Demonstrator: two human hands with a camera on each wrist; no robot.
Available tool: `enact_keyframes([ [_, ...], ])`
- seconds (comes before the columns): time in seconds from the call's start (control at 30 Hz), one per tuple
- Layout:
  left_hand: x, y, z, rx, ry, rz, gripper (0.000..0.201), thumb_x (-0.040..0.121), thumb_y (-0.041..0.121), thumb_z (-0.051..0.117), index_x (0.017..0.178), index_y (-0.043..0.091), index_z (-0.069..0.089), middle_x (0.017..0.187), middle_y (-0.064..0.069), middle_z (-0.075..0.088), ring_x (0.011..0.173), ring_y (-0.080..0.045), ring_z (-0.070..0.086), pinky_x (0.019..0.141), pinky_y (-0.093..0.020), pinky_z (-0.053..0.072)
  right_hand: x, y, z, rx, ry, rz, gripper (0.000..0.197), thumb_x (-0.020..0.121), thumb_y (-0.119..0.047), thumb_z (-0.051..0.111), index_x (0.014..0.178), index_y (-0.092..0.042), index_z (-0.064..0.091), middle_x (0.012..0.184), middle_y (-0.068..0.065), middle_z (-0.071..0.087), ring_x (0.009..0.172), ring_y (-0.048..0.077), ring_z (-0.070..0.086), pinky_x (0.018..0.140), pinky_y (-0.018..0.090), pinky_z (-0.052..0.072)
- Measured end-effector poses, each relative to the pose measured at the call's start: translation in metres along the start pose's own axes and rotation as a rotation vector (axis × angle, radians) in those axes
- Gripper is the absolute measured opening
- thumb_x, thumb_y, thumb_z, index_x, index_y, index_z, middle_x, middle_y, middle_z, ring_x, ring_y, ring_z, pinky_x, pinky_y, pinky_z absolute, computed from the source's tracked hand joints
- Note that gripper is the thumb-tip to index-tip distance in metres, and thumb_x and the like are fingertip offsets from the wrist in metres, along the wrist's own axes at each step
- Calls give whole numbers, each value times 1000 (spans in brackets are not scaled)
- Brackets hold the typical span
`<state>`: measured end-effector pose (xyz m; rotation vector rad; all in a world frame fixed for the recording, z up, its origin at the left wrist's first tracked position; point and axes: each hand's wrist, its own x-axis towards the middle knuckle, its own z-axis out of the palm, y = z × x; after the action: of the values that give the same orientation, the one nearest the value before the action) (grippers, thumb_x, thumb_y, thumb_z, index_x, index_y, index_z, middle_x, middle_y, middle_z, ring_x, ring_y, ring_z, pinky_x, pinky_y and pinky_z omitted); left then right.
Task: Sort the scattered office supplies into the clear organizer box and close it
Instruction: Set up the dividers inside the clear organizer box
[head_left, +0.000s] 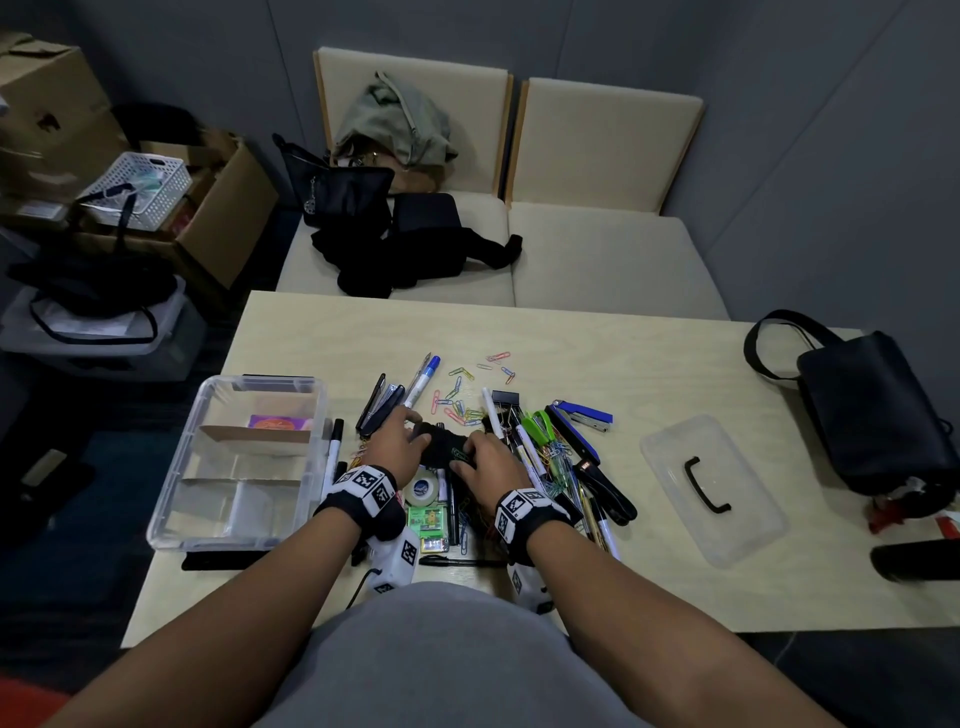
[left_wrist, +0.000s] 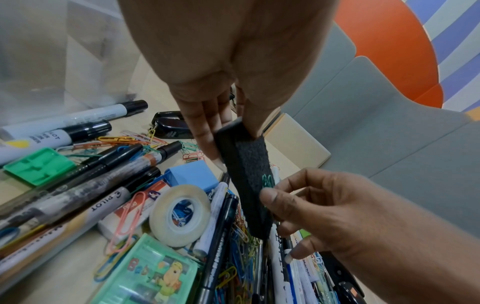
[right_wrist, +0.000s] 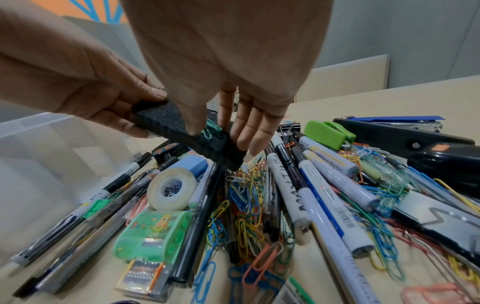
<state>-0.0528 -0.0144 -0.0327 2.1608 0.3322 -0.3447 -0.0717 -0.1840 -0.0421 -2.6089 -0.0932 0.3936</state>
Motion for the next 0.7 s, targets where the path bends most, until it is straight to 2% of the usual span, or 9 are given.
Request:
enact_keyframes([
  [0.2, 1, 5, -1, 23, -33, 61, 20, 91, 23, 64, 105, 24, 51, 74, 1, 54, 66, -19, 55, 67, -32, 49, -1, 1, -2, 9, 20, -21, 16, 92, -24, 62, 93, -14, 50, 96, 6, 60, 84, 28, 59, 67, 36, 49],
  [0.4, 2, 7, -1, 28, -44, 72, 22, 90, 24, 65, 107, 26, 51, 72, 1, 54, 65, -19, 56, 68, -36, 52, 0, -2, -8, 17, -37, 22, 12, 86, -18, 63, 90, -9, 55, 87, 10, 64, 80, 31, 60, 66, 37, 52],
  [0.57, 4, 8, -5, 19, -2, 52, 25, 93, 21, 62, 115, 22, 49, 72, 1, 52, 63, -17, 53, 61, -28, 43, -2, -1, -10, -88, -125, -65, 11, 88, -16, 61, 98, -12, 58, 96, 9, 64, 84, 31, 62, 63, 31, 44],
  [0.63, 7, 8, -6, 18, 17, 50, 23, 94, 19, 61, 115, 21, 51, 72, 0, 52, 61, -17, 52, 57, -27, 42, -3, 0, -8, -153, -151, -107, 11, 88, -13, 60, 99, -12, 57, 100, 10, 62, 86, 32, 62, 65, 34, 46],
  [0.7, 9, 9, -8, 10, 40, 49, 21, 94, 19, 60, 114, 22, 54, 77, -2, 56, 62, -18, 56, 58, -27, 45, -2, 5, -5, -216, -170, -120, 12, 88, -9, 58, 99, -12, 56, 102, 11, 60, 88, 34, 62, 66, 37, 49],
])
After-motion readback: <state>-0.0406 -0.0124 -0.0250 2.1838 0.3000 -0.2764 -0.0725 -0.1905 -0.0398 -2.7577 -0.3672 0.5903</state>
